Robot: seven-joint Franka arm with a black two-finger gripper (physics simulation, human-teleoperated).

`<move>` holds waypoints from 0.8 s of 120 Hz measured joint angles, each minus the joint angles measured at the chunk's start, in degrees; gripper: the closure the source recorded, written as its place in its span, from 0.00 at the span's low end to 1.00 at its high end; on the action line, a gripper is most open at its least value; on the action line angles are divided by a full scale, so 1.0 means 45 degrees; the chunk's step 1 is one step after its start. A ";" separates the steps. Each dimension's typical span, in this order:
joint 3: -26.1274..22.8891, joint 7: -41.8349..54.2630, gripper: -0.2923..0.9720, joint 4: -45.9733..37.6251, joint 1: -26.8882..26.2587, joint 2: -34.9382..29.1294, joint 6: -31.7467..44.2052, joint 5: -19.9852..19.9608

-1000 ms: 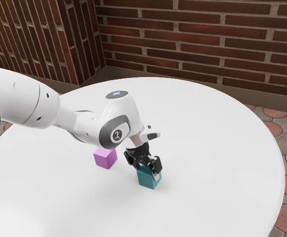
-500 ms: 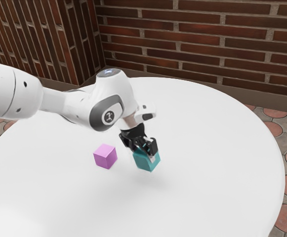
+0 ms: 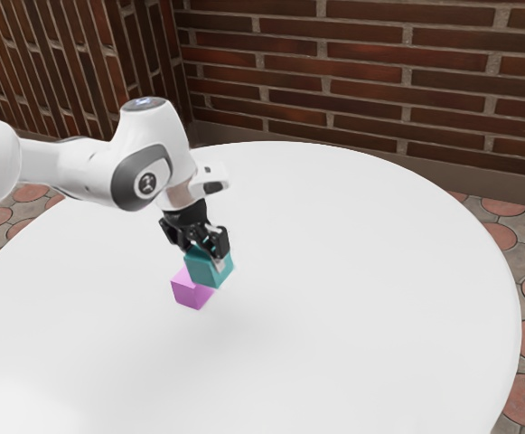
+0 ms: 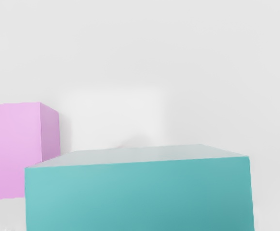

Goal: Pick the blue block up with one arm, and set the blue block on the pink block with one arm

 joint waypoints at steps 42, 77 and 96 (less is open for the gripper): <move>0.0935 0.0800 0.47 0.0394 0.0009 0.0234 -0.0121 0.0166; 0.1341 0.1385 0.47 0.0658 -0.0048 0.0410 -0.0222 0.0352; 0.1413 0.1639 0.47 0.1180 -0.0024 0.0723 -0.0376 0.0396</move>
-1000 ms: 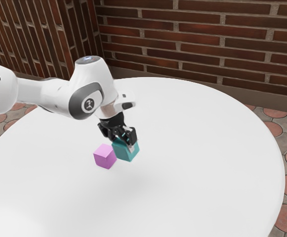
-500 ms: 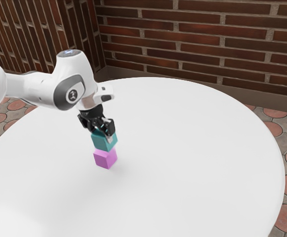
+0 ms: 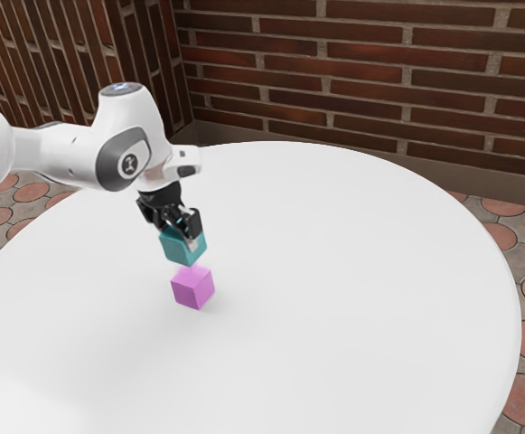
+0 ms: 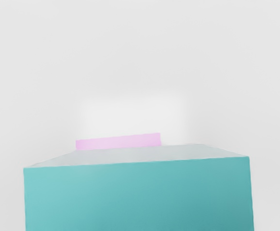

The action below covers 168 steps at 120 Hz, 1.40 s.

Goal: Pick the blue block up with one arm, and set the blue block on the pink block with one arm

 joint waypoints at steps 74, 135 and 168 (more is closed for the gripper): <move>0.0024 0.0694 0.30 0.0098 -0.0012 0.0231 -0.0114 -0.0052; 0.0023 0.1494 0.24 0.0870 -0.0010 -0.0086 -0.1248 -0.0001; 0.0024 0.1747 0.23 0.1438 -0.0012 -0.0106 -0.2258 -0.0033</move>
